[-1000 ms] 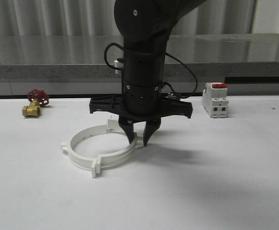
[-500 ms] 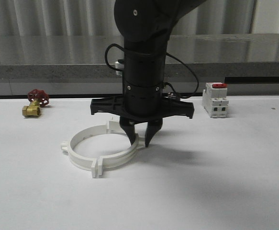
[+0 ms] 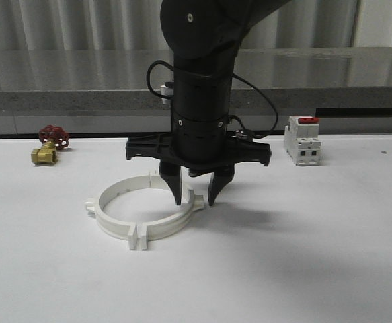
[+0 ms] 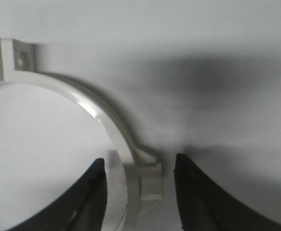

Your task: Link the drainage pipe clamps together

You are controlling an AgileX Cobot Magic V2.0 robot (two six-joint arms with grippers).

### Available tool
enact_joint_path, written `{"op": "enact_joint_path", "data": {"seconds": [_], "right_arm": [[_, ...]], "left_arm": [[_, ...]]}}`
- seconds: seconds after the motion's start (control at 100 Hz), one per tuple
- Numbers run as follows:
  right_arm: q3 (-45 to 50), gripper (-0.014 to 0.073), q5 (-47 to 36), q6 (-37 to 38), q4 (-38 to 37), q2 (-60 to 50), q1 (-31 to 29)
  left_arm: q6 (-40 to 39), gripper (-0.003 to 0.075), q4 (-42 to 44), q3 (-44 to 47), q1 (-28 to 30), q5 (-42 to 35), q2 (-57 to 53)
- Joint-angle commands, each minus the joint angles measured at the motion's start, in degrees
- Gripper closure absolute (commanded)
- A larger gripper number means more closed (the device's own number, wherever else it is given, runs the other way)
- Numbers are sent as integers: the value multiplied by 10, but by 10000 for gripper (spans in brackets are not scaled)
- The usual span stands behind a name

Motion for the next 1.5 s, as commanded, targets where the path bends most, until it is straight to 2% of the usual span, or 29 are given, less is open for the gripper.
{"op": "enact_joint_path", "data": {"seconds": [0.0, 0.22, 0.55, 0.69, 1.1, 1.22, 1.39, 1.49], "right_arm": [[-17, 242, -13, -6, -9, -39, 1], [-17, 242, -13, -10, -51, -82, -2], [17, 242, -27, -126, -64, -206, -59], [80, 242, -28, -157, -64, -281, -109], [340, 242, -62, -219, -64, -582, -275], [391, 242, -39, -232, -64, -663, -298], [451, 243, -5, -232, -53, -774, -300], [478, 284, 11, -232, -52, -836, -300]], "left_arm": [[1, 741, -9, -15, 0, -38, 1], [1, 741, -9, -15, 0, -38, 1], [1, 741, -9, -15, 0, -38, 1], [1, 741, -9, -15, 0, -38, 1], [1, 741, -9, -15, 0, -38, 1], [1, 741, -9, -15, 0, -38, 1], [1, 741, -9, -15, 0, -38, 1], [1, 741, -9, -15, 0, -38, 1]]}}
